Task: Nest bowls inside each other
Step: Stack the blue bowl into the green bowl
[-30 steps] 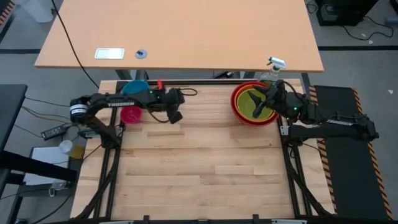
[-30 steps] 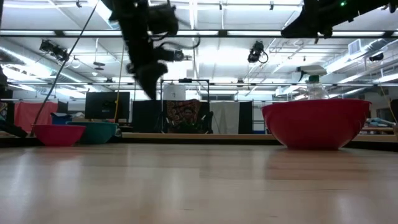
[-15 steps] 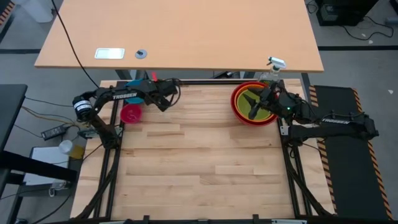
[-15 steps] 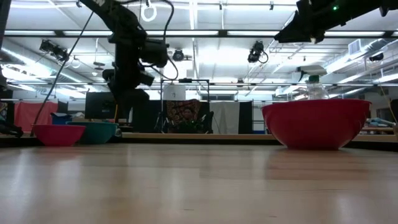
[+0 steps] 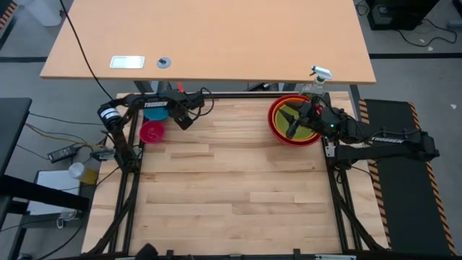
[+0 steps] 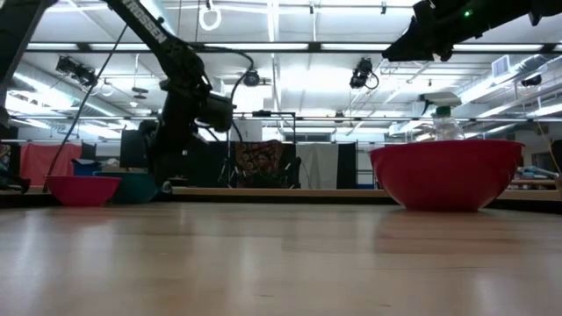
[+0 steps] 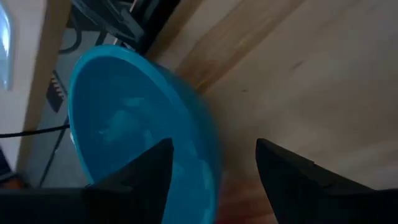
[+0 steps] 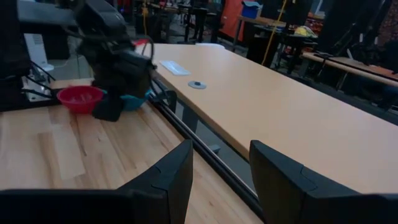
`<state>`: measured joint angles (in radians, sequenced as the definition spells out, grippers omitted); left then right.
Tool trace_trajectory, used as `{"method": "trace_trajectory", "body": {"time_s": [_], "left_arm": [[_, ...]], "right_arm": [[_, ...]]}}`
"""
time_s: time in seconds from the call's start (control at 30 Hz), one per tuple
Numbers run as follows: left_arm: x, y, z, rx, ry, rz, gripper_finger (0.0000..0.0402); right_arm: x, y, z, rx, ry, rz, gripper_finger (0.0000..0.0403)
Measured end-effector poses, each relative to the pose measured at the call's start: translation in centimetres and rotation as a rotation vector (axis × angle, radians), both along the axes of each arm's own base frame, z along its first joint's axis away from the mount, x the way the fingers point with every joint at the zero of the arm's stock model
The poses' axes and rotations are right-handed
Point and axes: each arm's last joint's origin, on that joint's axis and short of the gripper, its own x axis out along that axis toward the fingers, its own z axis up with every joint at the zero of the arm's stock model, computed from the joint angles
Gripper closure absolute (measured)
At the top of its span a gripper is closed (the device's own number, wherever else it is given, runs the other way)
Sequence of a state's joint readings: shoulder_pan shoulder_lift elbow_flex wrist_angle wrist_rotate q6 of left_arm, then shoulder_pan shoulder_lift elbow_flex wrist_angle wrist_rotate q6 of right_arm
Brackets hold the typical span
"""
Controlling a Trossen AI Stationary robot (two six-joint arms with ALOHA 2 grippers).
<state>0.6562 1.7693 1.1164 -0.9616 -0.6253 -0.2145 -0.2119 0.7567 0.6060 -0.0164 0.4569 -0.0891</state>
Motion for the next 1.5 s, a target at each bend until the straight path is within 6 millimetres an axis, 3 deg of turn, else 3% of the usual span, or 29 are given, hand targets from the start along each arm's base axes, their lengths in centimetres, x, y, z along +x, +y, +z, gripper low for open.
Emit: {"method": "trace_trajectory", "body": {"time_s": [0.13, 0.27, 0.47, 0.7, 1.0, 1.17, 1.33, 1.4, 1.5], "left_arm": [[-0.3, 0.7, -1.1, -0.025, 0.045, 0.017, 0.0171], [-0.6, 1.3, -2.0, -0.053, 0.077, 0.022, 0.0197], [-0.8, 1.5, -2.6, -0.068, 0.094, 0.029, 0.0269], [-0.7, 1.5, -2.6, -0.091, 0.117, -0.022, 0.0383], [1.0, 1.0, -1.5, -0.074, 0.122, -0.109, 0.0396], [4.6, -0.2, -0.1, -0.055, 0.141, -0.427, 0.0398], [10.1, -3.3, 1.2, -0.08, 0.079, -1.047, 0.0399], [12.3, -4.7, 2.0, -0.006, 0.018, -1.258, 0.0398], [15.3, -6.1, 4.4, 0.183, -0.114, -1.412, 0.0398]], "right_arm": [[0.0, 0.0, 0.0, 0.002, 0.0, 0.014, 0.0238], [0.0, 0.0, 0.0, -0.005, 0.005, 0.015, 0.0238], [0.0, 0.0, 0.0, -0.011, 0.01, 0.016, 0.0238], [0.0, 0.0, 0.0, -0.015, 0.009, 0.017, 0.0238], [0.1, 0.0, 0.1, -0.021, 0.005, 0.017, 0.0238], [0.1, 0.0, 0.2, -0.025, -0.012, 0.018, 0.0238], [-0.4, 0.0, 0.6, -0.066, -0.003, -0.013, 0.0238], [-1.2, 0.1, 1.1, -0.085, -0.024, -0.044, 0.0238], [-2.5, 0.4, 1.7, -0.098, -0.064, -0.056, 0.0238]]}}
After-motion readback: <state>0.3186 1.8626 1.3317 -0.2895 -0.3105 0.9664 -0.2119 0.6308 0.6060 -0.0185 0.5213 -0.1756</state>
